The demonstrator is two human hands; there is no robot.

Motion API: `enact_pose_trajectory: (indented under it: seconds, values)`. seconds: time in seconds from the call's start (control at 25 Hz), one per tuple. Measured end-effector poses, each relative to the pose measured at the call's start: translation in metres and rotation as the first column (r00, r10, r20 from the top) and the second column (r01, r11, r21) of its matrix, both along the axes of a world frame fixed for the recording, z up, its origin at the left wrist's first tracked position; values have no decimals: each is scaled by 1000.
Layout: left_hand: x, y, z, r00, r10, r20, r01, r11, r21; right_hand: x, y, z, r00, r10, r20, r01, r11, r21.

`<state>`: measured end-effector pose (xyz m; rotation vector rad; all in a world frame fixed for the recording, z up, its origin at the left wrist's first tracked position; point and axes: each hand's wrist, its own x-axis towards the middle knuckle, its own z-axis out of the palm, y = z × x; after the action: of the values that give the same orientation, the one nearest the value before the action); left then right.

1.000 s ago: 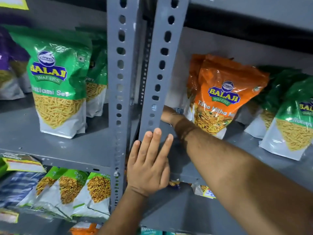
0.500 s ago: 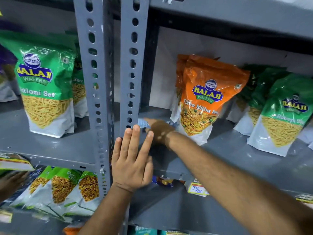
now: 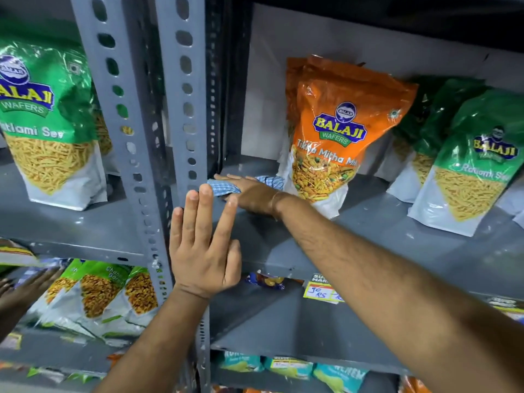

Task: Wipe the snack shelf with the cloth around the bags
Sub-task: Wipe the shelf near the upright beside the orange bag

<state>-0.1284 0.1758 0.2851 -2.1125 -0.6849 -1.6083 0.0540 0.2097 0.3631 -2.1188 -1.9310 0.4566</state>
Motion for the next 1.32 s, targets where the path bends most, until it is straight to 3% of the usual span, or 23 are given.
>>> enact_pose_trajectory:
  seconds: [0.12, 0.36, 0.48, 0.68, 0.92, 1.04, 1.12, 1.2, 1.28, 1.32]
  values:
    - [0, 1, 0, 1000, -12, 13, 12, 1000, 11, -17, -48, 4, 992, 122, 27, -122, 992, 8]
    - [2, 4, -1, 998, -57, 31, 56, 998, 17, -25, -123, -10, 977, 212, -32, -205, 969, 138]
    - [1, 3, 0, 998, -54, 20, 54, 999, 8, -19, -100, 5, 982, 89, -167, -61, 984, 167]
    - [2, 2, 0, 999, -47, 16, 47, 999, 1, -13, -46, 6, 995, 96, 33, -97, 995, 37]
    - [1, 2, -1, 1000, -30, 9, 30, 1000, 1, -6, -111, -17, 980, 170, -103, -163, 984, 70]
    - [2, 0, 0, 1000, -14, -7, 14, 1000, -20, -2, -170, -22, 978, 190, -85, -186, 981, 61]
    - [1, -1, 0, 1000, -6, -11, 6, 1000, -23, -4, -203, -2, 961, 125, -245, -121, 992, 32]
    - [0, -1, 2, 1000, 8, -16, -8, 1000, -28, -3, -202, 23, 895, 49, -443, 13, 991, 135]
    - [0, -1, 2, 1000, 4, -16, -5, 999, -34, 0, -168, 35, 904, -73, -422, 201, 942, 268]
    - [0, -2, 2, 1000, 1, -13, -1, 1000, -31, 1, -145, 35, 925, -96, -367, 216, 929, 302]
